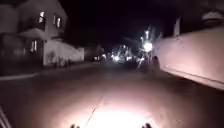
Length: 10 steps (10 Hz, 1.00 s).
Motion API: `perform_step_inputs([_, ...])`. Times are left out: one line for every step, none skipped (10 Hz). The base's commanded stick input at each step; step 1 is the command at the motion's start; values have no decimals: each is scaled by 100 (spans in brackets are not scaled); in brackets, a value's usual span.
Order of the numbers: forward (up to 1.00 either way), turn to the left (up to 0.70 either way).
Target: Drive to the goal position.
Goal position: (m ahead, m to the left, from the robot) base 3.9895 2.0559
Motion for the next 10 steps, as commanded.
perform_step_inputs([85, 0])
perform_step_inputs([85, 0])
perform_step_inputs([85, -2])
perform_step_inputs([85, -3])
perform_step_inputs([85, -3])
perform_step_inputs([85, -2])
perform_step_inputs([85, -2])
perform_step_inputs([85, -1])
perform_step_inputs([85, -1])
perform_step_inputs([85, 0])
